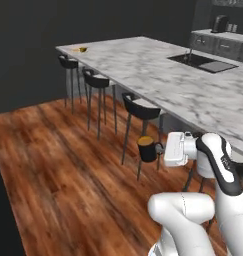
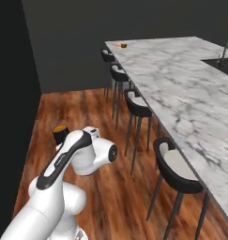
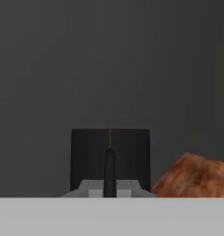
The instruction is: Pick up the brewed coffee from the coffee machine and place it next to the breakfast plate on the dining counter.
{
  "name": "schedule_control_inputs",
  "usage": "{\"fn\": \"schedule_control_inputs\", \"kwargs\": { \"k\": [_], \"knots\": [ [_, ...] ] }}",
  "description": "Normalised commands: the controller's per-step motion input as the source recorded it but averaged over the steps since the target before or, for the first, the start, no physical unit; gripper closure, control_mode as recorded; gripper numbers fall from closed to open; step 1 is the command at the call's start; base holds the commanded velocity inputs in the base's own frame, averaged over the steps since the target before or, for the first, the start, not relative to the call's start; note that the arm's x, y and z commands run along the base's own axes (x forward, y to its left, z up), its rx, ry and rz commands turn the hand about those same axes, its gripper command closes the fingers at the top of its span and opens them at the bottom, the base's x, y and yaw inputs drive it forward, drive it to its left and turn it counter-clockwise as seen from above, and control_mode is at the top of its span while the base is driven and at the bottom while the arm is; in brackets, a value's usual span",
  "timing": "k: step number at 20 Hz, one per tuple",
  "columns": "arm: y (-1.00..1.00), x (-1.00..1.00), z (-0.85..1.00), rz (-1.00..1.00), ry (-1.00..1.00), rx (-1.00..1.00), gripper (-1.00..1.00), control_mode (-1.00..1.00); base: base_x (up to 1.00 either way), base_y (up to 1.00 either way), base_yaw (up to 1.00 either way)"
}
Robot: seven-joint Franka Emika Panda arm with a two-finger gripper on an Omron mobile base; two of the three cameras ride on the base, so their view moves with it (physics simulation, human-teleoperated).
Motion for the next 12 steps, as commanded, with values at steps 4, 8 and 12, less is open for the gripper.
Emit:
{"fn": "schedule_control_inputs", "kwargs": {
  "k": [4, 8, 12],
  "knots": [
    [0.0, 0.0, 0.0, 0.0, 0.0, 0.0, 1.0, 1.0, 1.0, 0.8, -0.24],
    [0.0, 0.0, 0.0, 0.0, 0.0, 0.0, 1.0, 1.0, 1.0, 0.85, -0.22],
    [0.0, 0.0, 0.0, 0.0, 0.0, 0.0, 1.0, 1.0, 1.0, 0.85, -0.22]
  ]
}}
